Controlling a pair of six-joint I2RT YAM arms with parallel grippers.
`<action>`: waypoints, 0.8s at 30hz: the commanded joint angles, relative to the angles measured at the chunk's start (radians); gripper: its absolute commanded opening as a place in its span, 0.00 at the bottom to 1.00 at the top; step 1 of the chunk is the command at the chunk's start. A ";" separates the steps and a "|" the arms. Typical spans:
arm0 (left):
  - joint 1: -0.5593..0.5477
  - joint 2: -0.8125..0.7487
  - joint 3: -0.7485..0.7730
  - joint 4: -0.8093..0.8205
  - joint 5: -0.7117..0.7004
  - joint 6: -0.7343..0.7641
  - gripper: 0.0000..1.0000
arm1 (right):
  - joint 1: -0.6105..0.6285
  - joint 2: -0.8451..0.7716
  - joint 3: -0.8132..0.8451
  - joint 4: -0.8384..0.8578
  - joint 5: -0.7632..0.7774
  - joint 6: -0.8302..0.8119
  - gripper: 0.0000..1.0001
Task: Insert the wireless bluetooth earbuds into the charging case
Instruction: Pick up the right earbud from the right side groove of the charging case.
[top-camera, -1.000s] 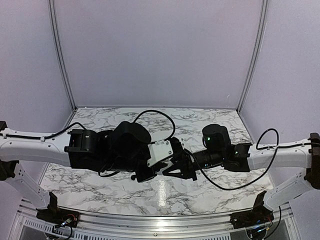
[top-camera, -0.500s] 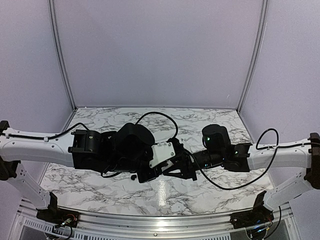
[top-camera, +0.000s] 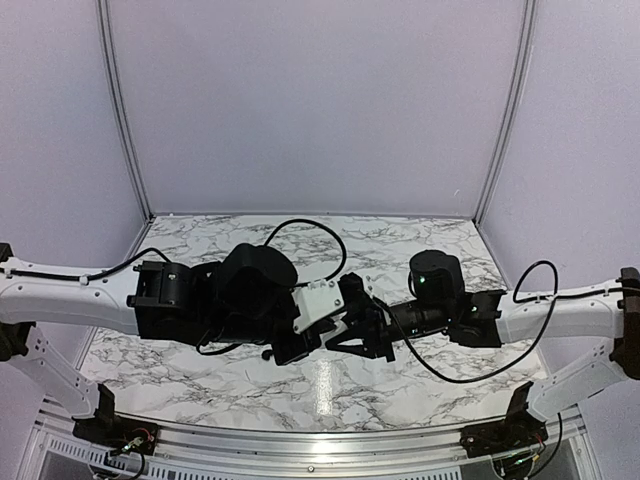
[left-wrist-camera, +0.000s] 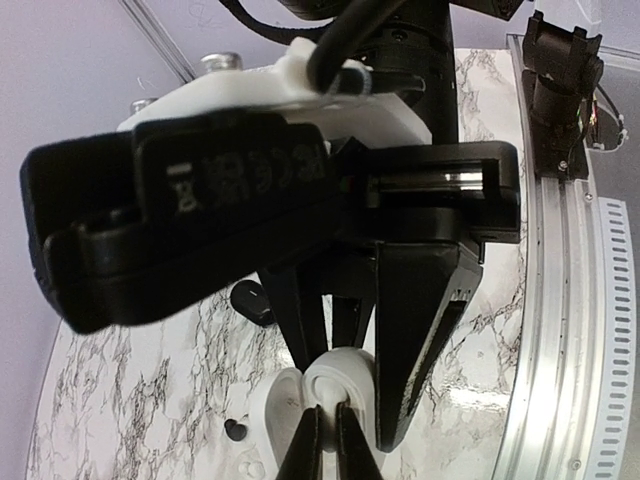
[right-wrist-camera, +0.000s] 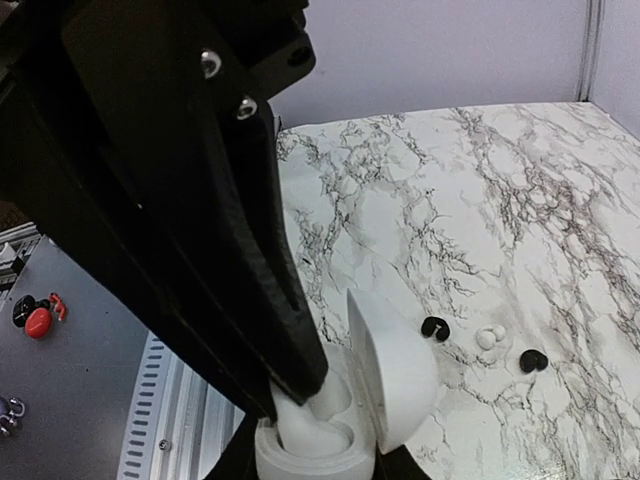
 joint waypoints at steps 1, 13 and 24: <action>0.008 -0.032 -0.034 0.058 0.025 -0.017 0.00 | 0.009 -0.059 -0.016 0.128 -0.048 0.033 0.00; 0.013 -0.046 -0.084 0.133 0.068 -0.020 0.00 | 0.007 -0.132 -0.059 0.231 -0.092 0.051 0.00; 0.013 0.011 -0.078 0.103 0.109 0.000 0.00 | 0.008 -0.118 -0.037 0.211 -0.106 0.041 0.00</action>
